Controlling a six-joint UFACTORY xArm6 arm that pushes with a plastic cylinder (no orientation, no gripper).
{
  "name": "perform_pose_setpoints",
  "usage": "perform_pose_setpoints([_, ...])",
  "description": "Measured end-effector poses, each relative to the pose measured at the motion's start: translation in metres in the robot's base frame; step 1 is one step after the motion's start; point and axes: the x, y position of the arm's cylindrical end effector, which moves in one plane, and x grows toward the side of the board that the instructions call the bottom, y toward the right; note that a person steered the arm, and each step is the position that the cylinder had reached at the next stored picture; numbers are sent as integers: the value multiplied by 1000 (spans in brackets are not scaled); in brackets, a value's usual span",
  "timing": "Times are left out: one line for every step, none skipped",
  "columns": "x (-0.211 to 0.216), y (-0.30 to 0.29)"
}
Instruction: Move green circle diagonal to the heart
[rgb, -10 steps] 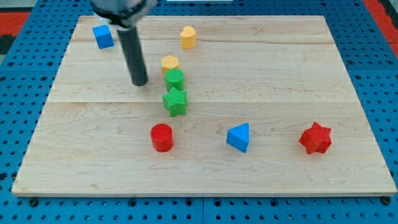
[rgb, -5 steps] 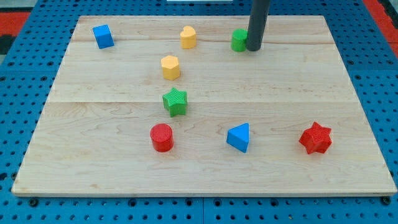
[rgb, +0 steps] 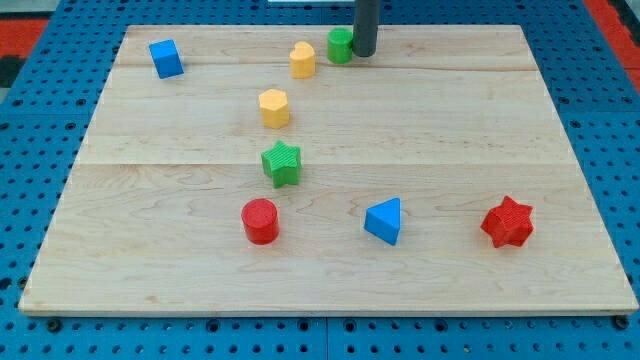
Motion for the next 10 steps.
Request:
perform_pose_setpoints([6, 19])
perform_pose_setpoints([6, 20])
perform_pose_setpoints([6, 21])
perform_pose_setpoints([6, 23])
perform_pose_setpoints([20, 45])
perform_pose_setpoints([53, -9])
perform_pose_setpoints([56, -19])
perform_pose_setpoints([55, -24])
perform_pose_setpoints([53, -30])
perform_pose_setpoints([53, -30])
